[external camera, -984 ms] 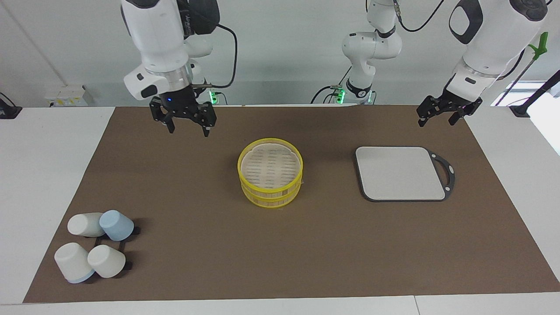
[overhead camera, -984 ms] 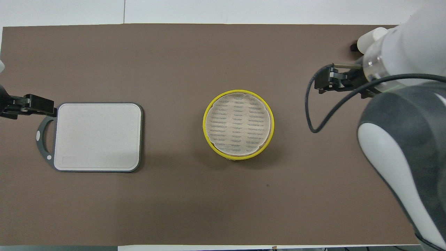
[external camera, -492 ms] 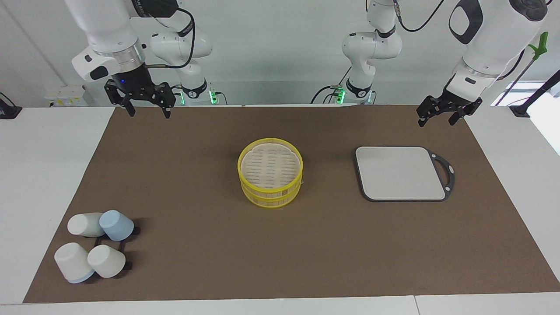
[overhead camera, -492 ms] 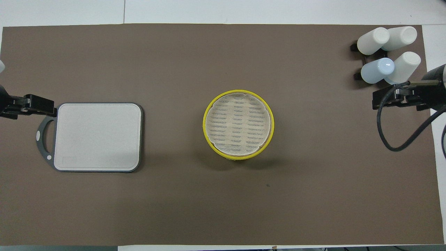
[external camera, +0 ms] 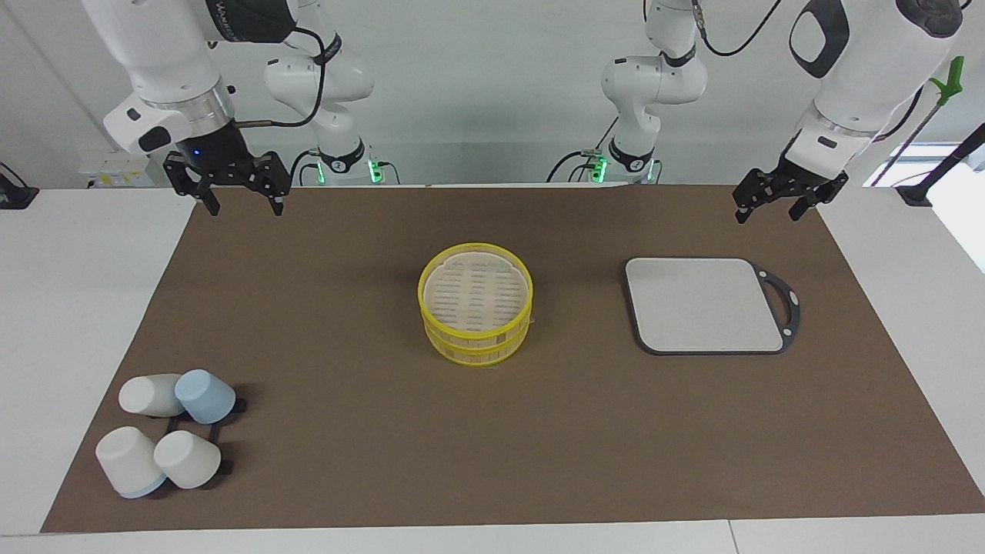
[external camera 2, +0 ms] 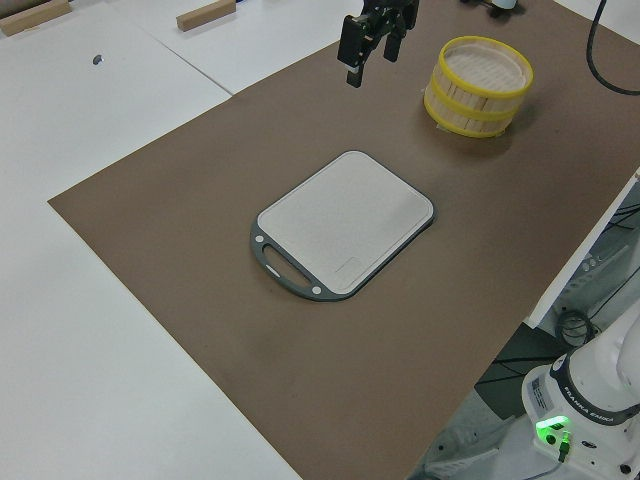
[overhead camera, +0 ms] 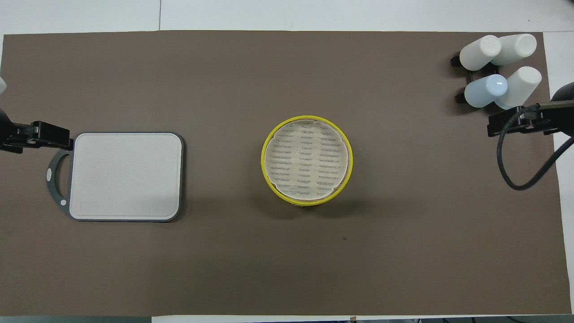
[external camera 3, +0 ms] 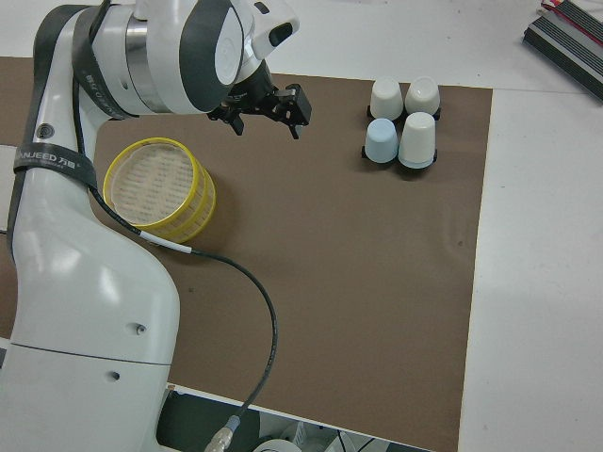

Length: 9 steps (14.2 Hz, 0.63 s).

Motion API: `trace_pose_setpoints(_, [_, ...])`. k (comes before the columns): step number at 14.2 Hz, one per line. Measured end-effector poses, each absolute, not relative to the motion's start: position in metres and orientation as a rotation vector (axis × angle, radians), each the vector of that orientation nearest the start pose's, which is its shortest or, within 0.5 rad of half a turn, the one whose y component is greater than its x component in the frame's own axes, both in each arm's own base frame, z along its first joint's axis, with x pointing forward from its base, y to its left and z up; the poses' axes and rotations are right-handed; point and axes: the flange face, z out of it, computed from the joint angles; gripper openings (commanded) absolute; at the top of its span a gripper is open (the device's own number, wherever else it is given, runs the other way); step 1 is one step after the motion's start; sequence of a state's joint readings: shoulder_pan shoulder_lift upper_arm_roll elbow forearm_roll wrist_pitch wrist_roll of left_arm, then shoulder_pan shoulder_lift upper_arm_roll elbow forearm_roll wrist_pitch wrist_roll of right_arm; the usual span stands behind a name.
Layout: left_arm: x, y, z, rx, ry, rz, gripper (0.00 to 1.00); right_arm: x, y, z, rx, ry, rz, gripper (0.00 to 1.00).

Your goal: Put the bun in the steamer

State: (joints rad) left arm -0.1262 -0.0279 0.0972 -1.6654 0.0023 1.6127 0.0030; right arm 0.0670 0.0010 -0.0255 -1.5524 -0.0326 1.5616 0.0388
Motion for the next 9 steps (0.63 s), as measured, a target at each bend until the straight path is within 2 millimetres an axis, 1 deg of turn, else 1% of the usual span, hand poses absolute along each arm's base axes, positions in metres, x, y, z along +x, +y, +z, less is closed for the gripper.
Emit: trace_pose_setpoints(9, [0.5476,-0.015,0.5988,-3.141,0.051,0.037,1.0,0.5561,0.0147,0.6329,-3.173,0.002,-0.041,1.0])
